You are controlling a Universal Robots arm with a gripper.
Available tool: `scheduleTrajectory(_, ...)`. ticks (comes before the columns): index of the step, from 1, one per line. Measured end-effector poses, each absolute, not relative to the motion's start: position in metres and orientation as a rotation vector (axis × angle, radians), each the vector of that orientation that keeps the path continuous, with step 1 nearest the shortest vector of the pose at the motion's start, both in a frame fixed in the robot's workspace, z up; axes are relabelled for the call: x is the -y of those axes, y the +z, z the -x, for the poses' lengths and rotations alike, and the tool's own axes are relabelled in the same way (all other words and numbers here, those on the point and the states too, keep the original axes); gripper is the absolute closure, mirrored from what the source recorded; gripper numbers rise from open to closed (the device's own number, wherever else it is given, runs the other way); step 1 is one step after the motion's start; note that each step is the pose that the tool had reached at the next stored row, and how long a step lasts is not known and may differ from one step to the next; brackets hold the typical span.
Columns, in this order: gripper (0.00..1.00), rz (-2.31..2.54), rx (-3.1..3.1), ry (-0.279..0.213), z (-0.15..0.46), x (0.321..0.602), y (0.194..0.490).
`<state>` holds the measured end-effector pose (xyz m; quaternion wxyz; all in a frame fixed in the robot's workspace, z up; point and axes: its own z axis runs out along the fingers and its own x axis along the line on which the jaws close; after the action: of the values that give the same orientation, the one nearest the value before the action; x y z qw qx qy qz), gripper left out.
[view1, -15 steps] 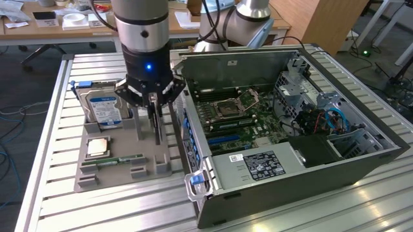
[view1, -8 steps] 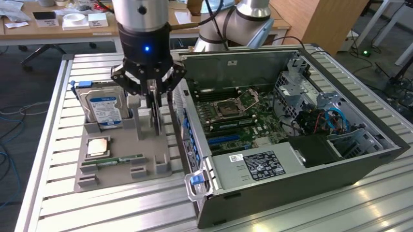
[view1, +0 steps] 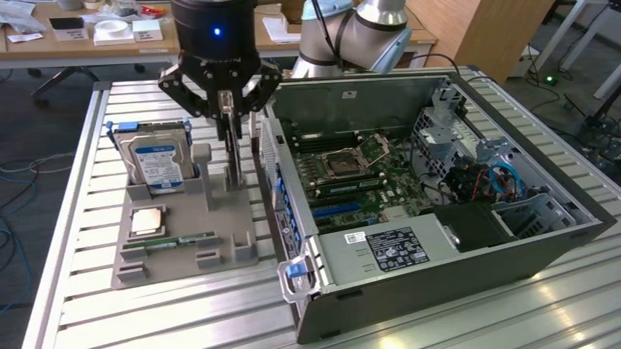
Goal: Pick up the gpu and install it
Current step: 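Pick up the gpu and move the gpu toward the slot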
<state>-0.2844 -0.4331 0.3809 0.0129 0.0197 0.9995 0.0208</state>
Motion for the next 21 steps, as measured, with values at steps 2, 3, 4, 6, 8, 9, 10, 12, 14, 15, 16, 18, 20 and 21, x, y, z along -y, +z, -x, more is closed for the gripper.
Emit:
scheduleTrajectory(2,0.74,-0.061,-3.114,0.064,0.284,0.433,0.390)
scheduleTrajectory(3,0.74,-0.061,-3.114,0.065,0.284,0.433,0.394)
scheduleTrajectory(4,0.74,-0.061,-3.114,0.065,0.284,0.433,0.398)
scheduleTrajectory(6,0.74,-0.061,-3.114,0.065,0.284,0.433,0.406)
scheduleTrajectory(8,0.74,-0.061,-3.114,0.065,0.284,0.433,0.413)
scheduleTrajectory(9,0.74,-0.061,-3.114,0.065,0.284,0.433,0.415)
scheduleTrajectory(10,0.74,-0.061,-3.114,0.065,0.284,0.433,0.417)
scheduleTrajectory(12,0.74,-0.061,-3.114,0.065,0.284,0.433,0.422)
scheduleTrajectory(14,0.74,-0.061,-3.114,0.065,0.284,0.433,0.425)
scheduleTrajectory(15,0.74,-0.061,-3.114,0.065,0.284,0.433,0.426)
scheduleTrajectory(16,0.74,-0.061,-3.113,0.065,0.284,0.433,0.426)
scheduleTrajectory(18,0.74,-0.061,-3.114,0.065,0.284,0.433,0.426)
scheduleTrajectory(20,0.74,-0.061,-3.114,0.065,0.284,0.433,0.426)
scheduleTrajectory(21,0.74,-0.061,-3.114,0.065,0.284,0.433,0.426)
